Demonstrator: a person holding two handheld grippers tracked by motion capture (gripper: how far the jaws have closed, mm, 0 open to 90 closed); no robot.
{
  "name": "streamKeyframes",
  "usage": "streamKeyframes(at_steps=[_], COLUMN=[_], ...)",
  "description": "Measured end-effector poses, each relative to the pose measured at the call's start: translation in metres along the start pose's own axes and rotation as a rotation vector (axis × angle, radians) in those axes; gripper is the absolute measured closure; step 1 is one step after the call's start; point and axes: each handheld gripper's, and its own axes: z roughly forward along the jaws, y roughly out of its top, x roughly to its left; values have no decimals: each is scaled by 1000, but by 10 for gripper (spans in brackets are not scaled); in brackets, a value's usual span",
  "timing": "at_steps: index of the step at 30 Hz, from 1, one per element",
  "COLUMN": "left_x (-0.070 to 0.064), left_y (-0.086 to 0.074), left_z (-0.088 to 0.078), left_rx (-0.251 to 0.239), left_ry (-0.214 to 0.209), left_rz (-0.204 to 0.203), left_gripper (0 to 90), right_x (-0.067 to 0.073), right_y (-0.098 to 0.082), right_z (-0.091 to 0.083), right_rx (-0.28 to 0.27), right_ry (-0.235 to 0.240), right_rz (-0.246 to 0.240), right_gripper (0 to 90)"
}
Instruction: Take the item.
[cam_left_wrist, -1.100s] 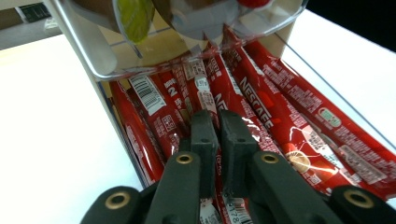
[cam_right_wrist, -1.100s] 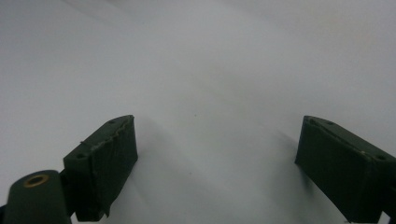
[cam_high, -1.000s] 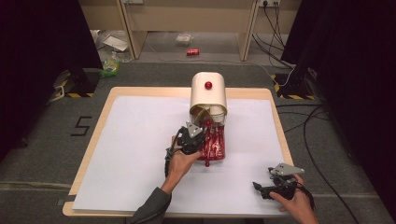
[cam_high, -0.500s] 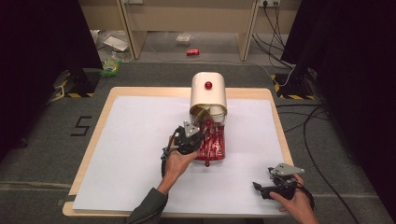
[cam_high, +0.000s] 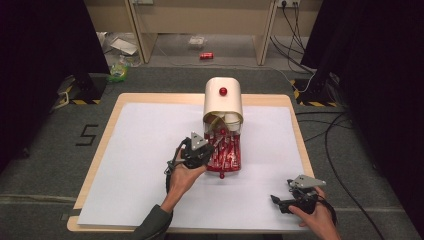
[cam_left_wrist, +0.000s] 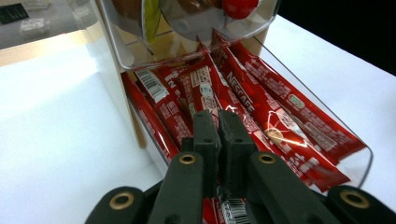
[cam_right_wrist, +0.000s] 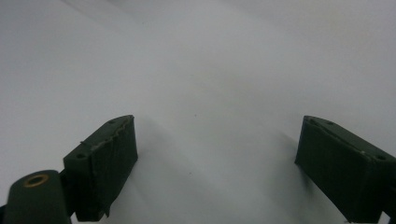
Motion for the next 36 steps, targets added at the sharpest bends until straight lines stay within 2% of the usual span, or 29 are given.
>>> streamKeyframes(at_steps=[17,32,36], left_x=[-1,4,3], left_y=[-1,-3,-4], left_z=[-12,-34,-39], left_rx=[-15,-43,-42], left_ry=[-23,-35,-40], left_rz=[2,-3,8], left_gripper=[859,859,859], right_x=[0,0,0], right_y=[0,0,0], right_z=[0,0,0], right_rx=[0,0,0], right_ry=[0,0,0], right_rz=[0,1,0], right_gripper=[128,127,128])
